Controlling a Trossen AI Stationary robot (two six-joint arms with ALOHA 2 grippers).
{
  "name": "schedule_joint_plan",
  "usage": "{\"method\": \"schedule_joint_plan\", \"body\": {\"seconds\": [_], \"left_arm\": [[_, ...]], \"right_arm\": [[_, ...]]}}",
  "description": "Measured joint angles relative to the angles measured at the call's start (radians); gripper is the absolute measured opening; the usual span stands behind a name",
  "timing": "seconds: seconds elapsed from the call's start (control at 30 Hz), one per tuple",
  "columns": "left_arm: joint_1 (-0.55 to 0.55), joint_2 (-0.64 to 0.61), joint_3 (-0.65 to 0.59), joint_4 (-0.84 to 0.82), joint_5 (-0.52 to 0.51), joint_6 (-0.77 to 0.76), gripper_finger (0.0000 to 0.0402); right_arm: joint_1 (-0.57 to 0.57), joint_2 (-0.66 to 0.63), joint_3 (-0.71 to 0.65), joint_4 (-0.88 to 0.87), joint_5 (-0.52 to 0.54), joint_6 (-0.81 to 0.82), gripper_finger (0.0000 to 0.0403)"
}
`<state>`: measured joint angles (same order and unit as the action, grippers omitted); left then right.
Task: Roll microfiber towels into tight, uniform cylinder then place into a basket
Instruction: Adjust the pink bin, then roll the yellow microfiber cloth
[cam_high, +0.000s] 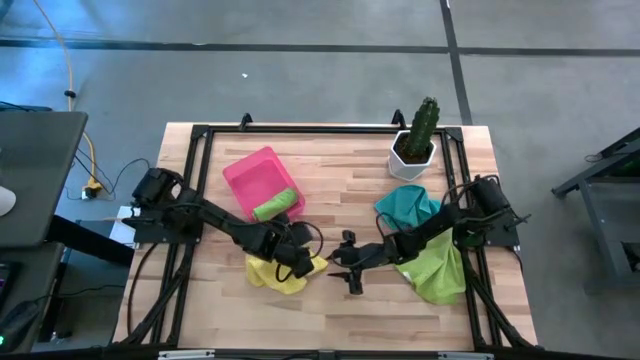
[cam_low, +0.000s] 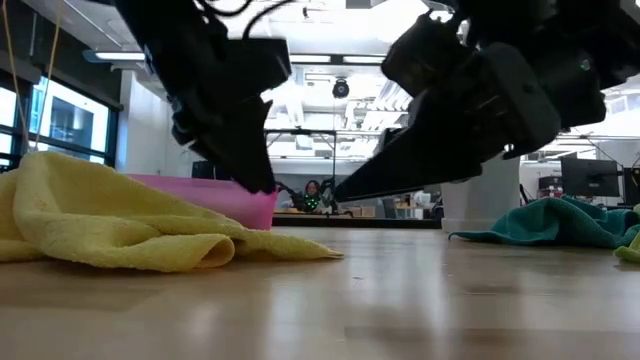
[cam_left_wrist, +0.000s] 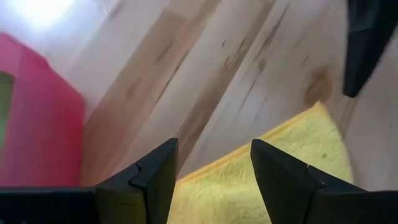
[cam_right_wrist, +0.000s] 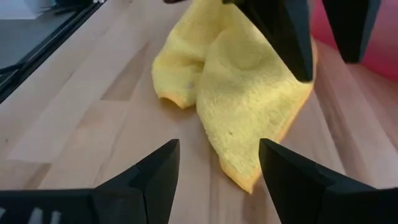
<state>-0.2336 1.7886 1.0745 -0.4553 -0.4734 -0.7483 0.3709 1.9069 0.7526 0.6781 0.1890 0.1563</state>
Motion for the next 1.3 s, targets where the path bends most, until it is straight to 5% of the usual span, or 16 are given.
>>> {"method": "schedule_joint_plan", "body": {"seconds": [0.13, 0.87, 1.3], "left_arm": [[0.018, 0.000, -0.020, -0.019, 0.029, 0.000, 0.0193], [0.216, 0.000, -0.020, -0.270, -0.215, 0.000, 0.0193], [0.376, -0.007, -0.017, -0.079, -0.302, 0.131, 0.0193]], "right_arm": [[0.000, 0.003, 0.012, -0.010, -0.003, 0.000, 0.0213], [0.001, 0.003, 0.012, -0.039, -0.002, 0.000, 0.0213], [0.002, 0.003, 0.012, -0.039, -0.021, -0.002, 0.0213]]}}
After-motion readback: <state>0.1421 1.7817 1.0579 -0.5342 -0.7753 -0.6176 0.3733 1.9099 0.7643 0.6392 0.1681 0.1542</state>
